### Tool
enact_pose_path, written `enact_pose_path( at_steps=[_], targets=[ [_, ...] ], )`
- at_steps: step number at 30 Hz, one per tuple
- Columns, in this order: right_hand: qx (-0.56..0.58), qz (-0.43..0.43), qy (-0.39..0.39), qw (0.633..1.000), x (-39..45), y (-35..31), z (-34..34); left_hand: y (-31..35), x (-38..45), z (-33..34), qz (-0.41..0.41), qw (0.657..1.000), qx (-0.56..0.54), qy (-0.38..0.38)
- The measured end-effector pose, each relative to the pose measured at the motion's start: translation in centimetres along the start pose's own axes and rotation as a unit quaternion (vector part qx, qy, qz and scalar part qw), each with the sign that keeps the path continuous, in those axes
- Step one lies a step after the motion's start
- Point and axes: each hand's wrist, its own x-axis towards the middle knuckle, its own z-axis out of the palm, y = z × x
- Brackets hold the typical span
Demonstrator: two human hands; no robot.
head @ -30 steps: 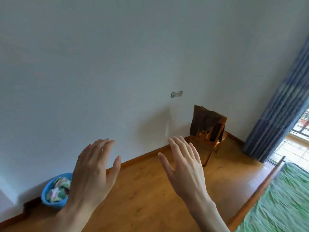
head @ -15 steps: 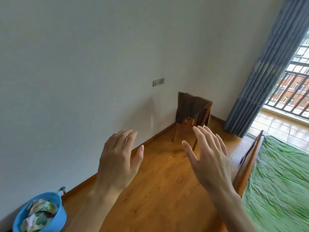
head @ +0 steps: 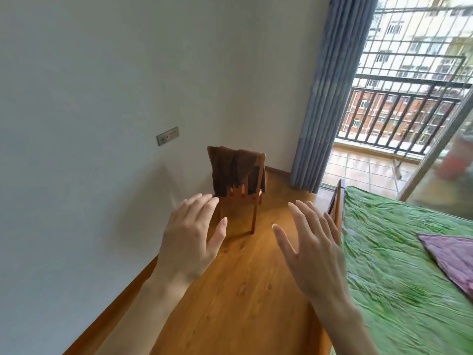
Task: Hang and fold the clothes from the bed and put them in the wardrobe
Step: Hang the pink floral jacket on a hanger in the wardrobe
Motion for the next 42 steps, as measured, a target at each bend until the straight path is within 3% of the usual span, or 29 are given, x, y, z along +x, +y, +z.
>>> enact_pose_path(
  at_steps=[12,25,34,42],
  targets=[
    [-0.017,0.064,-0.028,0.997,11.4,8.7,7.0,1.2,15.2,13.2,0.033,0.997,-0.062,-0.007],
    [-0.067,0.158,-0.01,0.985,23.3,18.9,14.5,2.1,30.9,28.3,0.094,0.989,-0.112,-0.011],
    [-0.092,0.154,0.026,0.984,39.0,24.1,22.7,0.9,46.3,38.6,0.12,0.985,-0.123,-0.002],
    [-0.122,0.168,0.013,0.978,45.8,30.1,28.1,1.1,56.0,46.7,0.156,0.978,-0.137,-0.017]
  ],
)
